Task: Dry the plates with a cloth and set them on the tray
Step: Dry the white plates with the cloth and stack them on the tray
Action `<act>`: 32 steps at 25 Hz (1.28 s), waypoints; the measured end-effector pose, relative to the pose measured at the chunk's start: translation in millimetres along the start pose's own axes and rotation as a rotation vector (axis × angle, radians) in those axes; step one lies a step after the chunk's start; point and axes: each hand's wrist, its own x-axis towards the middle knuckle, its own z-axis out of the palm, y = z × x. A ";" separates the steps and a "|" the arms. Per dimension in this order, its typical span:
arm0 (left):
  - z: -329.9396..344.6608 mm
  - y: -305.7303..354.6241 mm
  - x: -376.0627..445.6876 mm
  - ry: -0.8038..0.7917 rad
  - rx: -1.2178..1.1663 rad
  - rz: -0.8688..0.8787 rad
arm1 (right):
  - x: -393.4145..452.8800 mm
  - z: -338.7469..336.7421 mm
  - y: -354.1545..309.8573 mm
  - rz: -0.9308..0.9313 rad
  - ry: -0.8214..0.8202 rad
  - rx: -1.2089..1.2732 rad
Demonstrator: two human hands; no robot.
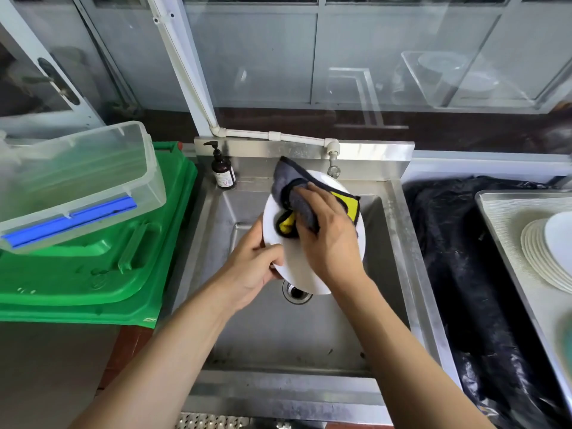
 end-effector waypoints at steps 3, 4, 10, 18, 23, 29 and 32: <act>0.3 2.6 -1.4 -0.015 -0.009 0.025 | -5.2 5.9 -10.7 -0.134 -0.054 0.033; 0.7 3.6 -1.5 -0.008 -0.007 0.026 | -0.6 3.1 -6.7 -0.139 -0.049 0.025; -4.1 12.9 0.3 0.090 -0.046 0.019 | 17.2 -30.3 46.1 0.022 0.026 -0.162; -4.9 17.2 11.1 0.140 -0.080 -0.015 | -58.4 -23.2 28.0 0.018 -0.088 -0.091; 0.4 13.9 11.1 0.143 -0.088 -0.035 | -73.8 -16.9 0.4 -0.074 -0.121 -0.257; 6.5 21.2 11.0 0.141 -0.067 -0.049 | -78.9 -8.8 13.3 -0.154 0.087 -0.466; 6.5 32.5 12.3 0.142 -0.045 -0.026 | -69.4 -12.6 18.9 -0.197 0.128 -0.375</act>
